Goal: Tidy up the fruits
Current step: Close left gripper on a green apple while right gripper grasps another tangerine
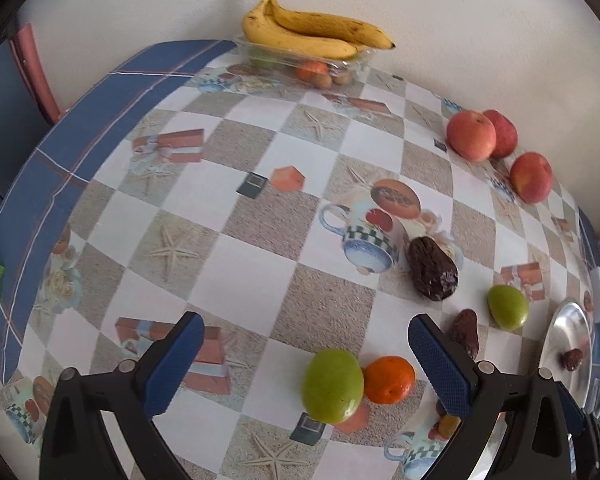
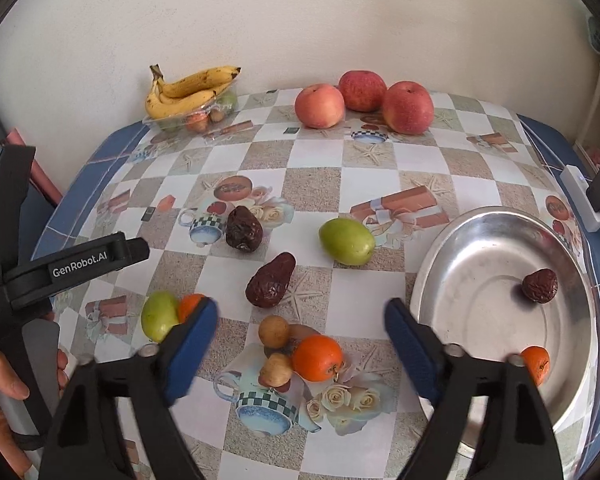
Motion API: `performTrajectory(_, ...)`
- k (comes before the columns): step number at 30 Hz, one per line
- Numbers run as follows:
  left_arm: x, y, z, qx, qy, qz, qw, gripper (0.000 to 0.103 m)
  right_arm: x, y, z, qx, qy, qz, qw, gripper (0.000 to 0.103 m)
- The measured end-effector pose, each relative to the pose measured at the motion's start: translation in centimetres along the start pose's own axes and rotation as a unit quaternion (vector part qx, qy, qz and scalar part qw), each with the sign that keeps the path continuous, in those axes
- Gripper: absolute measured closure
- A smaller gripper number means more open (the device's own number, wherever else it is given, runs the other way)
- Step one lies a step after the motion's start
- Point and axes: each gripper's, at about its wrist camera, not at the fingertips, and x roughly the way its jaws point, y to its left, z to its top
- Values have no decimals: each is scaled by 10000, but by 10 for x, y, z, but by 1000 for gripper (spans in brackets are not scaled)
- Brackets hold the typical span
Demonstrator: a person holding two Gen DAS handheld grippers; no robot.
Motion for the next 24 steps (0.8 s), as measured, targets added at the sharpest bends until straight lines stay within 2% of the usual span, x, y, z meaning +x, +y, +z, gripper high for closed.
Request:
performTrajectory(6, 20, -3, -10, -54, 440, -100, 9990, 1, 19, -5, -6, 28, 342, -97, 9994, 31)
performTrajectory(9, 30, -1, -14, -174, 650, -167, 9976, 1, 34, -11, -11, 84, 640, -94, 9979, 43)
performTrajectory(16, 34, 2, -20, -419, 795, -396, 9952, 4, 49, -19, -19, 202, 951, -67, 9952, 54)
performTrajectory(21, 33, 2, -22, -557, 895, -791, 9913, 21, 47, -16, -19, 141, 974, -17, 9951, 63)
performTrajectory(24, 33, -1, -22, -610, 938, -949, 9892, 27, 48, -15, -19, 131, 982, -4, 9951, 66)
